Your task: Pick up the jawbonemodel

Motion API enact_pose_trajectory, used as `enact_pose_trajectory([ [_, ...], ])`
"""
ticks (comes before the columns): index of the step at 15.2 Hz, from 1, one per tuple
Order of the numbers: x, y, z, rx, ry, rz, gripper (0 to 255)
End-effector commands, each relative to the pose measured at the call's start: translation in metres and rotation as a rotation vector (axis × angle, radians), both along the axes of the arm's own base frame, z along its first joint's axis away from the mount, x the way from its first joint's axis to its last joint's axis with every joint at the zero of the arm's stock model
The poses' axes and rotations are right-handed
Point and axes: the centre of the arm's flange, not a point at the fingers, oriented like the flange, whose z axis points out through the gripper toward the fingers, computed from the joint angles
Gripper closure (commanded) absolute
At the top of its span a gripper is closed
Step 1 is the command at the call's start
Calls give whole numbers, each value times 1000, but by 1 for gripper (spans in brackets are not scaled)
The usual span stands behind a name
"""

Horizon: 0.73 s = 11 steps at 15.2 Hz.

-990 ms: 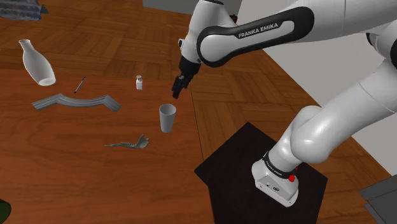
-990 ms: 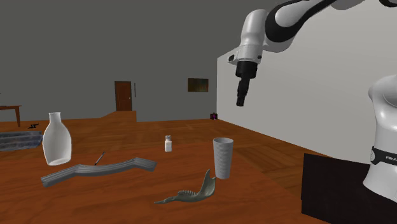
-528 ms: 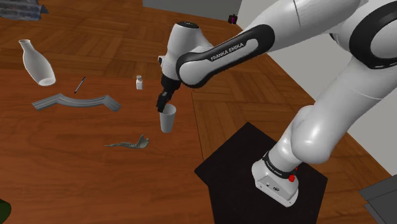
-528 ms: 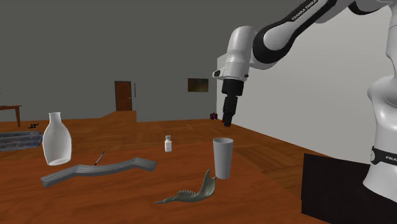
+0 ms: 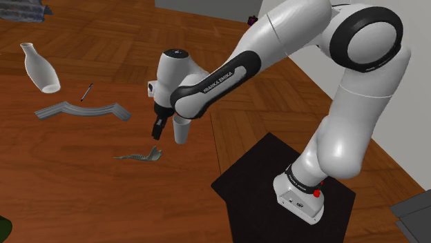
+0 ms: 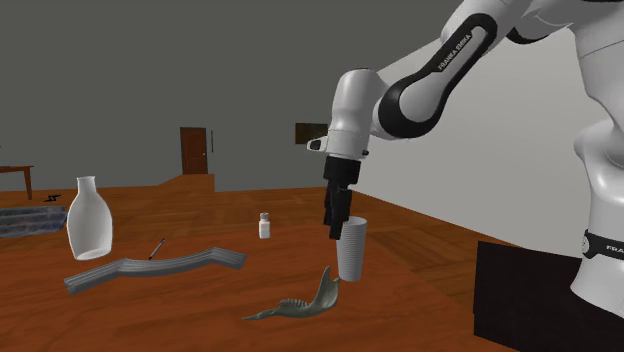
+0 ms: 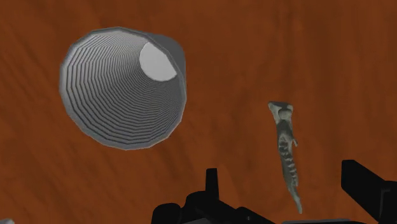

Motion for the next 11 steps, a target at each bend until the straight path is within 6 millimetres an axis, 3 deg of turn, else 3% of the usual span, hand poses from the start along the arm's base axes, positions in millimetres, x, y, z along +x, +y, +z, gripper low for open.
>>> enact_pose_trajectory([
  [1,7,18,-20,-5,-5,39,0],
  [8,19,81,-86,-24,-20,171,0],
  [11,20,86,-102,-26,-21,180,0],
])
